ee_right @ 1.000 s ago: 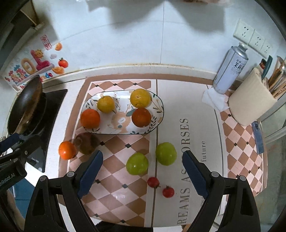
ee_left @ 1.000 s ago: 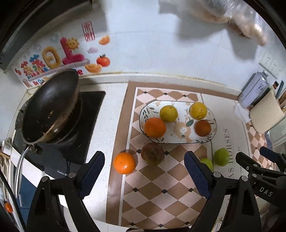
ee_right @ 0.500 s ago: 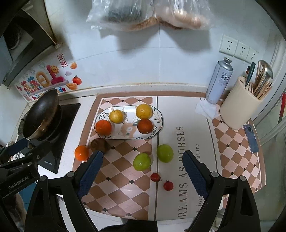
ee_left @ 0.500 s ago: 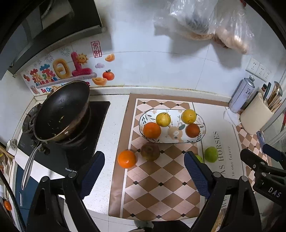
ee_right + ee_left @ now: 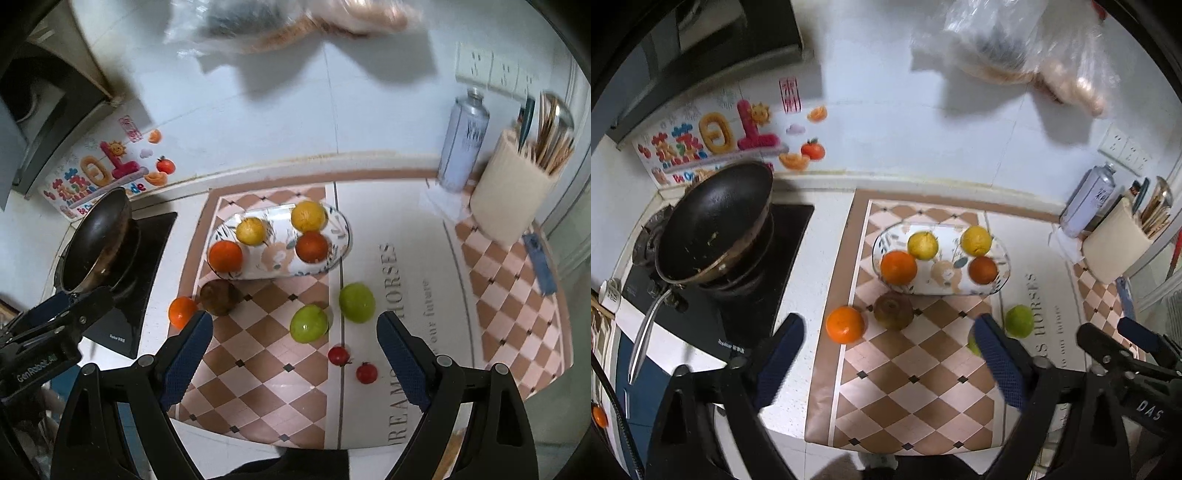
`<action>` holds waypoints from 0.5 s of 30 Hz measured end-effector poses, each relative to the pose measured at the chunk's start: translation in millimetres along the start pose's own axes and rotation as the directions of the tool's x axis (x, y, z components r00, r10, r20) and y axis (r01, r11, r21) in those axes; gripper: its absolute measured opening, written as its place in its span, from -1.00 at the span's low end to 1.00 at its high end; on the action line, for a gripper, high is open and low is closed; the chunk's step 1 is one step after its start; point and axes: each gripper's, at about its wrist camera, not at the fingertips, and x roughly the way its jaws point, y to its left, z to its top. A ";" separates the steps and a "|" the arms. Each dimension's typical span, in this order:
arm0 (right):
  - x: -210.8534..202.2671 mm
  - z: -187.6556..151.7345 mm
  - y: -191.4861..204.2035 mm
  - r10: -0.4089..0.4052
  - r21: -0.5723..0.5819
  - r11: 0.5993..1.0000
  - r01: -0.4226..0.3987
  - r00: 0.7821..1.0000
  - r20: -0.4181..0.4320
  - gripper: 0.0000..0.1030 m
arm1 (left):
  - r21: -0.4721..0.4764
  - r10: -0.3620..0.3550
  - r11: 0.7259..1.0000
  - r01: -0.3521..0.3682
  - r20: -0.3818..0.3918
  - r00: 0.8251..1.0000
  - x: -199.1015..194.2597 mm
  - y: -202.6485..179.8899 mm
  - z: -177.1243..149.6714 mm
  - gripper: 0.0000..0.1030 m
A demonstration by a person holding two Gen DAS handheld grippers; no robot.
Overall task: Organize fruits
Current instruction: 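Grasp another orange with the left tool while the right tool grasps a green apple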
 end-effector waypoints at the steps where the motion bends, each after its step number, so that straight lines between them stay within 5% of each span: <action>1: 8.4 0.1 -4.3 0.005 0.012 1.000 -0.004 1.000 -0.018 0.80 | -0.008 0.006 1.000 -0.006 -0.009 1.000 6.2 3.0 0.8 0.97; 7: 87.7 -4.5 -33.3 0.040 0.089 0.996 -0.025 0.984 -0.175 0.80 | -0.083 0.043 0.995 -0.055 -0.143 0.989 64.6 33.6 1.3 0.97; 15: 187.5 -18.4 -51.1 0.103 0.188 0.981 -0.041 0.936 -0.335 0.79 | -0.109 0.068 0.988 -0.111 -0.337 0.939 149.7 56.9 -6.0 0.97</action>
